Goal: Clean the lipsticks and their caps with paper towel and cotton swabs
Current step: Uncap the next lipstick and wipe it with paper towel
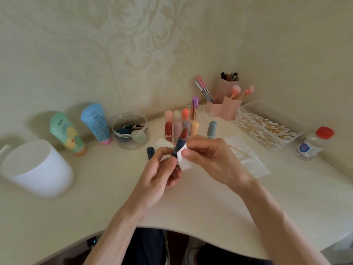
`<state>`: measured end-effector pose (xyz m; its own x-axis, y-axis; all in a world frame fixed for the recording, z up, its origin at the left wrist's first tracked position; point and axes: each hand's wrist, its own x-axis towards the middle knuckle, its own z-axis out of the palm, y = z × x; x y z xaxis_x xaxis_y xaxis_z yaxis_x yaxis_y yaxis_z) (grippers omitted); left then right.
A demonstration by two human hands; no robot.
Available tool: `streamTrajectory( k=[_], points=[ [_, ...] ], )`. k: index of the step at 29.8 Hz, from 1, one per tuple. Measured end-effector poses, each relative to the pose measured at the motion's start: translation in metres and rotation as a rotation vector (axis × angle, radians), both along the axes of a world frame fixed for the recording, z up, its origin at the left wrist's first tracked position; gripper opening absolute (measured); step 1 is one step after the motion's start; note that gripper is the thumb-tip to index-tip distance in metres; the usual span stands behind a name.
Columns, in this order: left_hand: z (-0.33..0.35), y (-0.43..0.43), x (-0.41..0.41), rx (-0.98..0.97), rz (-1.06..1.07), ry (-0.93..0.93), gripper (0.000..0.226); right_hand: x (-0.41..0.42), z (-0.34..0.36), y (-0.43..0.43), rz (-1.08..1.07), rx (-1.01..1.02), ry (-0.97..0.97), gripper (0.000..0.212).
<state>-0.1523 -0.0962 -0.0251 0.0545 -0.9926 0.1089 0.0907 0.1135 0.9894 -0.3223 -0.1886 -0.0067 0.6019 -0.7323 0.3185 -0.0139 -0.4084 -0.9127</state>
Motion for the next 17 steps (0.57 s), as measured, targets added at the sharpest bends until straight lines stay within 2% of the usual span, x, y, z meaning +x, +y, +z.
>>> streamTrajectory(
  k=[8,12,17],
  points=[
    [0.008,0.002,0.0,-0.064,0.005,0.021,0.032,-0.002,0.007,0.005,-0.092,0.16,-0.067,0.015],
    [0.007,0.0,0.0,-0.065,0.06,-0.005,0.034,0.002,0.008,0.007,-0.146,0.083,-0.147,0.009],
    [0.005,-0.001,-0.001,-0.079,0.068,-0.015,0.024,0.008,0.008,0.012,-0.22,-0.01,-0.149,0.016]
  ],
)
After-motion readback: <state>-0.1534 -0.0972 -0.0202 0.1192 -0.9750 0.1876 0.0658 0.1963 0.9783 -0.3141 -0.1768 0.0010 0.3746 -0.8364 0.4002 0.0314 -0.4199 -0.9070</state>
